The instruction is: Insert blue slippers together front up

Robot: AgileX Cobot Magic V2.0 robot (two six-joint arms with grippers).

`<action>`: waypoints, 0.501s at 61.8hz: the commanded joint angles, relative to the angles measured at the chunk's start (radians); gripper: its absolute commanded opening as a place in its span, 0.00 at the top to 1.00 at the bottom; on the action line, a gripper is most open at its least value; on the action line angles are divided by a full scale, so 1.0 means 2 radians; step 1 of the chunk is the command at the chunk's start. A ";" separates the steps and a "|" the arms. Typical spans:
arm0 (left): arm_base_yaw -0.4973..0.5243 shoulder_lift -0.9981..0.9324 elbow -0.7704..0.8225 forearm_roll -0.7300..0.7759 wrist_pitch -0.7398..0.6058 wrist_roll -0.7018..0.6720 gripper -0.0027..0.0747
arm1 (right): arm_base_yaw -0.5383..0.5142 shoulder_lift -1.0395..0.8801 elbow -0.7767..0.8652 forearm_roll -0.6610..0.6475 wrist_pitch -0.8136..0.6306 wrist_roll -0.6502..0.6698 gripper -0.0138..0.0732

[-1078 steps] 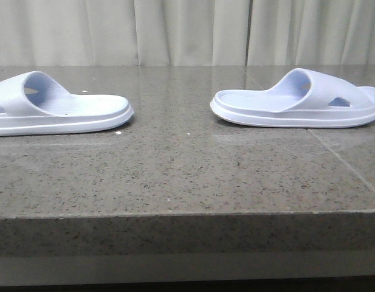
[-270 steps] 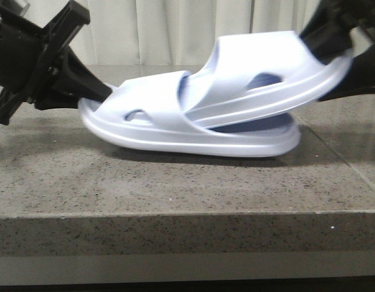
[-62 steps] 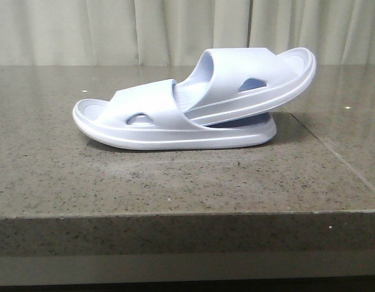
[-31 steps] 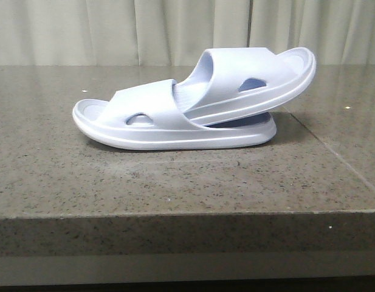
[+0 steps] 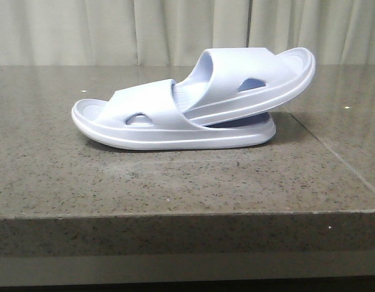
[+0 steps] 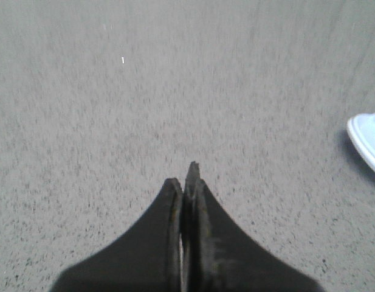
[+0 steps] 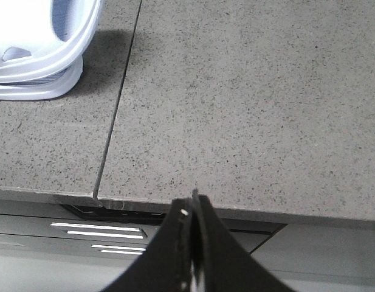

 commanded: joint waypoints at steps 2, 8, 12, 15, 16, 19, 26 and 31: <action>0.009 -0.060 0.050 0.001 -0.106 0.000 0.99 | 0.000 0.004 -0.010 0.004 -0.030 -0.001 0.92; 0.025 -0.119 0.112 -0.003 -0.137 0.000 0.99 | 0.000 0.004 -0.010 0.004 -0.030 -0.001 0.92; 0.034 -0.149 0.147 -0.008 -0.165 -0.003 0.99 | 0.000 0.004 -0.010 0.004 -0.030 -0.001 0.92; 0.037 -0.169 0.172 -0.018 -0.188 -0.003 0.99 | 0.000 0.004 -0.010 0.004 -0.030 -0.001 0.92; 0.038 -0.175 0.182 -0.023 -0.195 -0.003 0.99 | 0.000 0.004 -0.010 0.004 -0.030 -0.001 0.92; 0.038 -0.192 0.202 -0.031 -0.217 -0.003 0.99 | 0.000 0.004 -0.010 0.004 -0.030 -0.001 0.92; 0.038 -0.217 0.234 -0.032 -0.261 -0.003 0.99 | 0.000 0.004 -0.010 0.004 -0.030 -0.001 0.92; 0.038 -0.232 0.236 -0.032 -0.261 -0.003 0.99 | 0.000 0.004 -0.010 0.004 -0.030 -0.001 0.92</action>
